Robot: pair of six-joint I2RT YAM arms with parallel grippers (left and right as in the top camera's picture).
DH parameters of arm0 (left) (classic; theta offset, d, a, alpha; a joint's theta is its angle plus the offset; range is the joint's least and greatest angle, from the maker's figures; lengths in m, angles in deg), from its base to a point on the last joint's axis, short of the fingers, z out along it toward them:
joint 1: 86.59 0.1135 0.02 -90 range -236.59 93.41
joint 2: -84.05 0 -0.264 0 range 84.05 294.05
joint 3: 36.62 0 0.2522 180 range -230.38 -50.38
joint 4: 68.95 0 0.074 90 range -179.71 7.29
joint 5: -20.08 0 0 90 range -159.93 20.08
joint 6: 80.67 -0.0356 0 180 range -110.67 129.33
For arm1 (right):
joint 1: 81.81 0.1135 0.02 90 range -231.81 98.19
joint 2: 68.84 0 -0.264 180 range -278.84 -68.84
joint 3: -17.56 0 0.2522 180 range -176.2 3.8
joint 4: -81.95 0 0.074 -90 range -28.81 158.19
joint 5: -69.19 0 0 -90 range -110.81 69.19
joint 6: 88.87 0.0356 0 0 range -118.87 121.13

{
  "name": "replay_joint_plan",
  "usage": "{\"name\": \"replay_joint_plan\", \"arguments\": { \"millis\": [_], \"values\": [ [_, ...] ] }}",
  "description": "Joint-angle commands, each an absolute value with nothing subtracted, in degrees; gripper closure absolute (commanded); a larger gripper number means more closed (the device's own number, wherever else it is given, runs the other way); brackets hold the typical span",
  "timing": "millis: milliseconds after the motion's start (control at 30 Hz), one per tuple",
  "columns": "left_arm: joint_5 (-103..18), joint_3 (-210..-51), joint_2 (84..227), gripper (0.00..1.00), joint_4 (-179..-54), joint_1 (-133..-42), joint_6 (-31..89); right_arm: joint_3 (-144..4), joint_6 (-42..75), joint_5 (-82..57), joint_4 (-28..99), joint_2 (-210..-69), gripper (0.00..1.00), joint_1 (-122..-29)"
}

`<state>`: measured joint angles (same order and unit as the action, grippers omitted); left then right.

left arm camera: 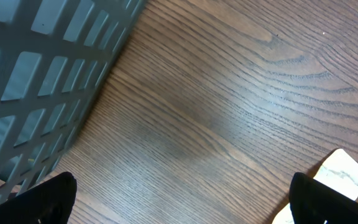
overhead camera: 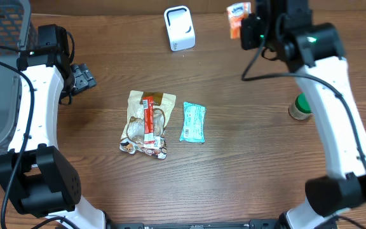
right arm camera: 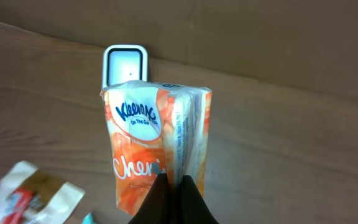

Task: Scan the item barcode
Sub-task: 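Lift the Kleenex pack and carry it up toward the white scanner, then hold the Kleenex pack against the white scanner with the right gripper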

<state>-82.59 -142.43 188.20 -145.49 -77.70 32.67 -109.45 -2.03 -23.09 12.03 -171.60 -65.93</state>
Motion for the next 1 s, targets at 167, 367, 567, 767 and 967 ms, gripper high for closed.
{"name": "replay_joint_plan", "arguments": {
  "millis": [167,367,567,767,967],
  "values": [
    [-83.2,-143.5,187.0,0.00,-145.5,-77.6,31.2,-109.8,-14.8,-30.0,24.9,-183.3,0.96,-60.6],
    [-83.2,-143.5,187.0,0.00,-145.4,-77.6,31.2,-109.8,-20.2,-40.6,33.8,-191.3,0.96,-56.9],
    [-83.2,-143.5,187.0,0.00,-145.5,-77.6,31.2,-109.8,-24.6,-49.1,45.3,-197.0,0.96,-54.4],
    [-83.2,-143.5,187.0,0.00,-145.5,-77.6,31.2,-109.8,-31.1,-49.2,55.4,-200.6,0.96,-53.4],
    [-83.2,-143.5,187.0,0.00,-145.5,-77.6,31.2,-109.8,-50.2,-49.3,64.4,-203.7,0.96,-52.0]
  ]
}}
